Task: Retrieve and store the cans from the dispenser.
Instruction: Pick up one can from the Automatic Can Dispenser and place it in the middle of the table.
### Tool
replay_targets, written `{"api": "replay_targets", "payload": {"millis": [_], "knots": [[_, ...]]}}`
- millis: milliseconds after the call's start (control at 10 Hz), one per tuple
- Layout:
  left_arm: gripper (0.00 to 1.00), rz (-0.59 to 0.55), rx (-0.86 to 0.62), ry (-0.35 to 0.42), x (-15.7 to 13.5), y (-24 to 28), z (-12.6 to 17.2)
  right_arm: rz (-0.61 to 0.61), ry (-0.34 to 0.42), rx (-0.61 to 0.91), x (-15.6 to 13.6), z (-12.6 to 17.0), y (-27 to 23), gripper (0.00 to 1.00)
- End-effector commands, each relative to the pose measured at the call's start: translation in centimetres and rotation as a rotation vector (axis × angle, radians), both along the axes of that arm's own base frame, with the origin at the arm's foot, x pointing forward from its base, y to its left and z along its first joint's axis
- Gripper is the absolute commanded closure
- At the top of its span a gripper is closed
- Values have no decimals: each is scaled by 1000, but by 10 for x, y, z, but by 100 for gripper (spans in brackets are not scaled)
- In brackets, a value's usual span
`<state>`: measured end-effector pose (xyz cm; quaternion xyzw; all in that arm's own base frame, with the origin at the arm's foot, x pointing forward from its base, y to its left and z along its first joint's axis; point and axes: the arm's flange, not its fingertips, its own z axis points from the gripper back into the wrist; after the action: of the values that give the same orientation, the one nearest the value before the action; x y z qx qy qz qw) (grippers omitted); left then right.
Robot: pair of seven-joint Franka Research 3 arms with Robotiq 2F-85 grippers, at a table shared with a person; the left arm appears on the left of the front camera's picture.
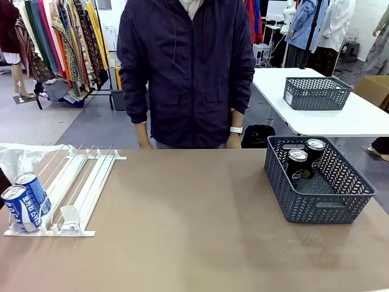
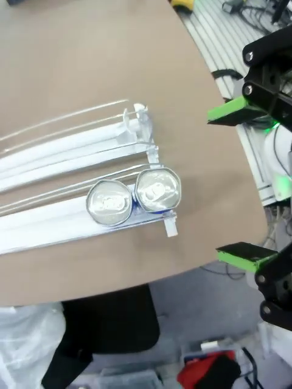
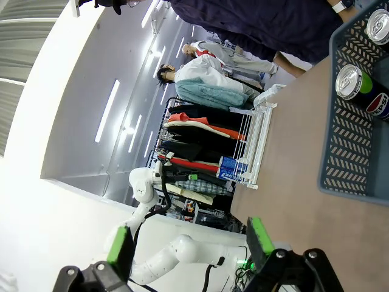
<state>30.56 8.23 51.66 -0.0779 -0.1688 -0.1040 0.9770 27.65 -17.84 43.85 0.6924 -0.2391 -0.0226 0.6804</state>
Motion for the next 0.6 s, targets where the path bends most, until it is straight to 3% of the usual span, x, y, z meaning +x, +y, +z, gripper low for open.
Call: {"api": "replay_targets", "payload": {"millis": [0, 200, 300, 500], "knots": [[0, 0, -43, 19, -11, 17, 0, 7, -9, 1, -1, 2, -1, 0], [0, -6, -19, 4, -2, 5, -1, 7, -9, 1, -1, 2, -1, 0], [0, -74, -46, 86, 13, -3, -16, 7, -9, 1, -1, 2, -1, 0], [0, -24, 1, 134, 43, -12, -53, 7, -9, 1, -1, 2, -1, 0]]}}
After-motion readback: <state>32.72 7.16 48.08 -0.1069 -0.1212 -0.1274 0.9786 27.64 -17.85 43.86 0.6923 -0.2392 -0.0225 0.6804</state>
